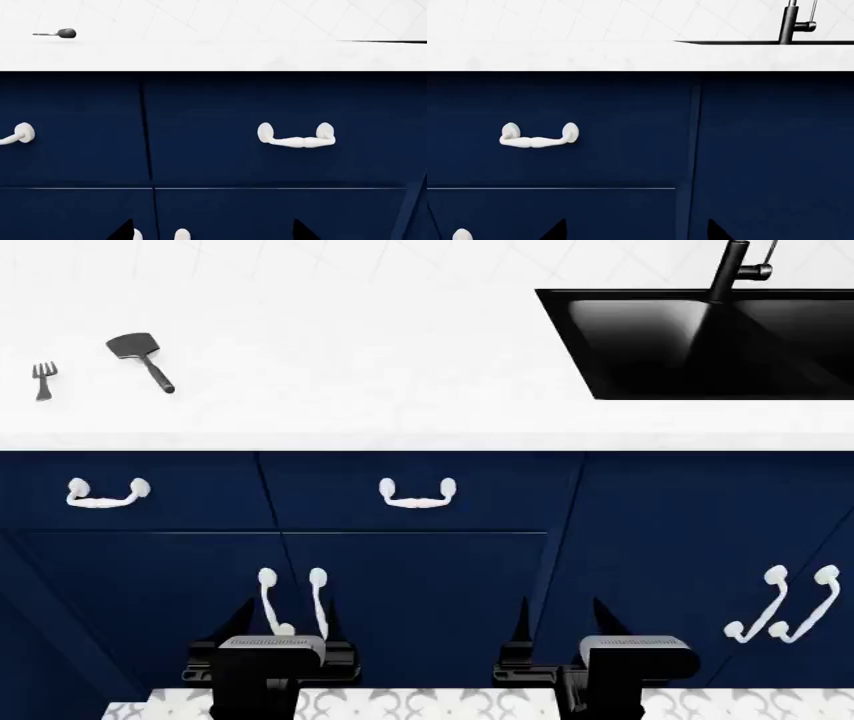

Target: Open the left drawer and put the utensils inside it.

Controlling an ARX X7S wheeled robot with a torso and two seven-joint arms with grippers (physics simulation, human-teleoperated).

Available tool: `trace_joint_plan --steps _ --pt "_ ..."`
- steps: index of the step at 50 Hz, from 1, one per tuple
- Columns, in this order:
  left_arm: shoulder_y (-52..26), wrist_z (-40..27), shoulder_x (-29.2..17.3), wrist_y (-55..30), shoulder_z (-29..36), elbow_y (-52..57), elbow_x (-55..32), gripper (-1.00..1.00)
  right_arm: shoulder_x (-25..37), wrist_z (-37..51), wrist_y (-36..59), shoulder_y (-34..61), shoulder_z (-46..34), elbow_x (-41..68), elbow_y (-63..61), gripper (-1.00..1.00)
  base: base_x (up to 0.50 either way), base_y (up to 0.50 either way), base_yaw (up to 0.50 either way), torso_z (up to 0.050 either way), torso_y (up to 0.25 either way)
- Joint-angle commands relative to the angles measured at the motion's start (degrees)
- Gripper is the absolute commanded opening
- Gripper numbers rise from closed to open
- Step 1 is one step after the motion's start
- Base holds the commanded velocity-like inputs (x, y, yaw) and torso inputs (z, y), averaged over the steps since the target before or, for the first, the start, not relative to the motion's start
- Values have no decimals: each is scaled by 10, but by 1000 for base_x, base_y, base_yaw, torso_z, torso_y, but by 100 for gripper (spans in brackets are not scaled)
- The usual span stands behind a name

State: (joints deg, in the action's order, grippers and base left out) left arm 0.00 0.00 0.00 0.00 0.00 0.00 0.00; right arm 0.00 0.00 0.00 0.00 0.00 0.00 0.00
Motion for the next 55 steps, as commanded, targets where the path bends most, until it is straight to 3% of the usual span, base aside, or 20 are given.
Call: trace_joint_plan --steps 1,6,49,51,53,55 --pt "-5 -15 -7 26 2 -26 -18 100 9 15 -22 3 -14 0 18 100 0 0 0 0 0" --pt "7 -9 -19 61 21 -36 -38 100 15 42 -30 12 -24 10 47 100 0 64 0 0 0" --pt "23 -59 -56 70 60 -15 -55 100 49 98 -40 10 -84 24 57 100 0 500 0 50 0" --pt "16 -31 -50 19 46 -14 -136 100 59 81 25 15 -96 30 21 100 0 250 0 25 0" --pt "26 117 -53 -107 -3 14 -308 100 84 55 197 28 -107 60 -129 100 0 0 0 0 0" --pt "26 197 -54 -218 -54 -33 -480 100 104 57 369 100 -98 89 -300 100 0 0 0 0 0"
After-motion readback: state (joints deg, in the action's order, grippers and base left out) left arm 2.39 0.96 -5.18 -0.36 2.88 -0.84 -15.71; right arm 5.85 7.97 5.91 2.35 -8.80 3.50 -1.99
